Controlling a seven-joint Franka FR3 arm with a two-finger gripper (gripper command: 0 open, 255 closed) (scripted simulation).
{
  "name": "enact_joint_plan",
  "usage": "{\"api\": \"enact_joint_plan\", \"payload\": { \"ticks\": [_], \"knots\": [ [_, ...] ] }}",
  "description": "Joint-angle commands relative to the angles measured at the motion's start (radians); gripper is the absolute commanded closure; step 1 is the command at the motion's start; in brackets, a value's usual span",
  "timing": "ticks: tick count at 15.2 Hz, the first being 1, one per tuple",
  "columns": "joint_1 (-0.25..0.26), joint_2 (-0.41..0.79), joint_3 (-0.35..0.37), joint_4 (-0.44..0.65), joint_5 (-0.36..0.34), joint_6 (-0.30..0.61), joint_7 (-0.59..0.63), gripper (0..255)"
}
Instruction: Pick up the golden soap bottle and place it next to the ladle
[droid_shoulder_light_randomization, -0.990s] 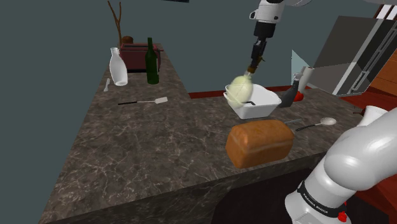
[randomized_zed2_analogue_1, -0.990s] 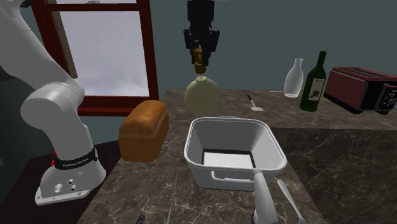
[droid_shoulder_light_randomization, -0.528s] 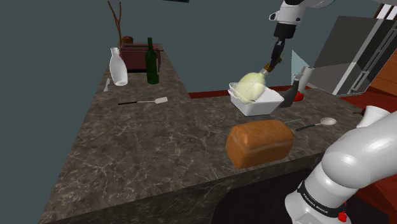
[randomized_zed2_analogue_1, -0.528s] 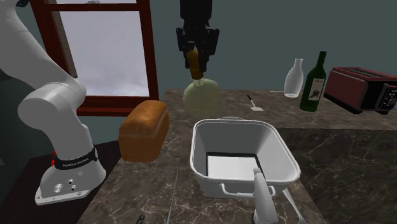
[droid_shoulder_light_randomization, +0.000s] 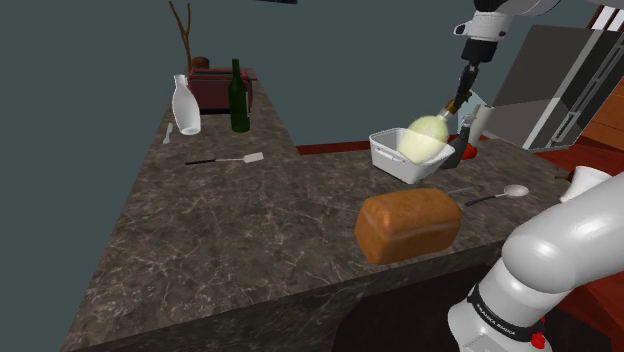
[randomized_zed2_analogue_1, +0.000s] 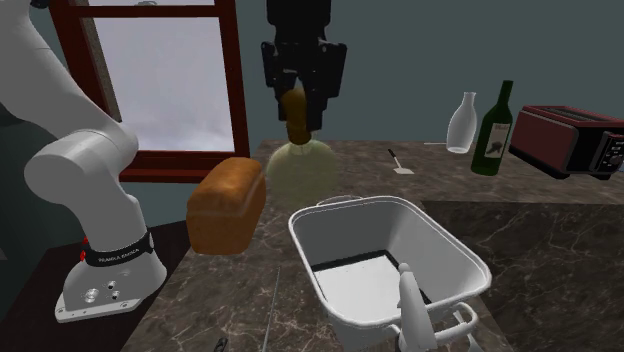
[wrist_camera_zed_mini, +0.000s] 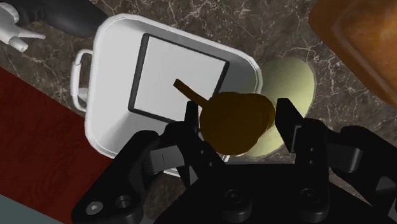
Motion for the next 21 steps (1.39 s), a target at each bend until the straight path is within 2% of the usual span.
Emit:
{"api": "enact_joint_plan", "payload": {
  "ticks": [1,7,12,17,21],
  "knots": [
    [-0.015,0.022,-0.039,0.026,-0.007,0.003,-0.053,255],
    [-0.056,0.105,-0.158,0.116,-0.001,0.001,-0.221,255],
    [-0.094,0.218,-0.264,0.225,0.043,-0.003,-0.378,255],
    [-0.159,0.381,-0.367,0.37,0.143,-0.024,-0.555,255],
    [-0.264,0.546,-0.42,0.524,0.262,-0.065,-0.701,255]
  ]
}}
